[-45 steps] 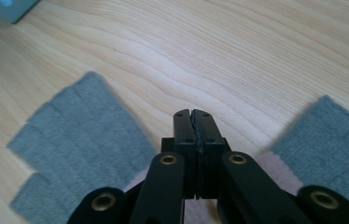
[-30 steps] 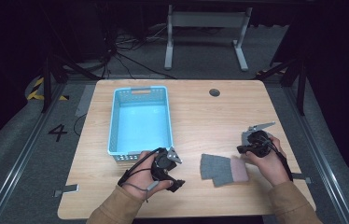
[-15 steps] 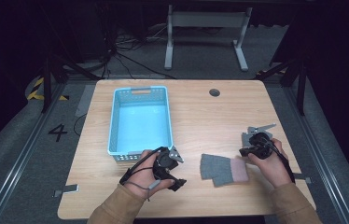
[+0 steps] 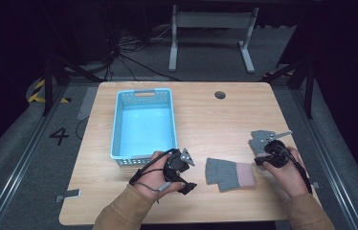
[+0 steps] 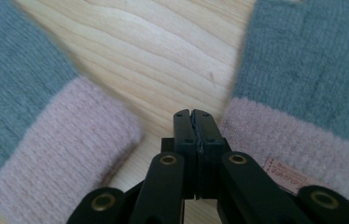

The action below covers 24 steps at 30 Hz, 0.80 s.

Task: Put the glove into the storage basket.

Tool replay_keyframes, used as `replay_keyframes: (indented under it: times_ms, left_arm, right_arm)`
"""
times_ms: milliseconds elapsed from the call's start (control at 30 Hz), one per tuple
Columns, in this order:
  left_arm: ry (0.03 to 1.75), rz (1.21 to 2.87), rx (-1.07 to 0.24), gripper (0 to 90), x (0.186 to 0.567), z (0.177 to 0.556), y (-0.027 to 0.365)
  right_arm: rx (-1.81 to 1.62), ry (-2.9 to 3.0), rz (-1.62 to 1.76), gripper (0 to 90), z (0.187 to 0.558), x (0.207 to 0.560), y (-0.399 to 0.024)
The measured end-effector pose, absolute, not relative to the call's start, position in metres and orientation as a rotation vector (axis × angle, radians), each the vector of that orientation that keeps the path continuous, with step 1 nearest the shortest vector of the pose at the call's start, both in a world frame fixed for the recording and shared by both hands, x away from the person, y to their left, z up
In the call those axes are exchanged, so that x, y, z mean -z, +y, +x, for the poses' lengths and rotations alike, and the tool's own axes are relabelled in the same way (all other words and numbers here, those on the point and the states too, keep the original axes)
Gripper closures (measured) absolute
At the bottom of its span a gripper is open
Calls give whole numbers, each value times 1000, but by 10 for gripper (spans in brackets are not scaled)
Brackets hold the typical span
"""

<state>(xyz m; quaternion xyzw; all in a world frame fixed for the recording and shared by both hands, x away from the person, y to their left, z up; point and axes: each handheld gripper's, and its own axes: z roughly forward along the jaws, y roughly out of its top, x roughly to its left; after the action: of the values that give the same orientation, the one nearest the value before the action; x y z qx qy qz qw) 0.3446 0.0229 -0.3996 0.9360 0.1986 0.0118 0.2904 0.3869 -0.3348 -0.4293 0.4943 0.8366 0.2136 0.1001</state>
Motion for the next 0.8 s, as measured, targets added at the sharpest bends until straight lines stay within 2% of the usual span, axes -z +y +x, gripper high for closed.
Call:
replay_keyframes:
  times_ms: [800]
  left_arm:
    - [536, 2486, -29, 265, 398, 346, 21]
  right_arm:
    - [-579, 2426, 1545, 899, 384, 427, -358]
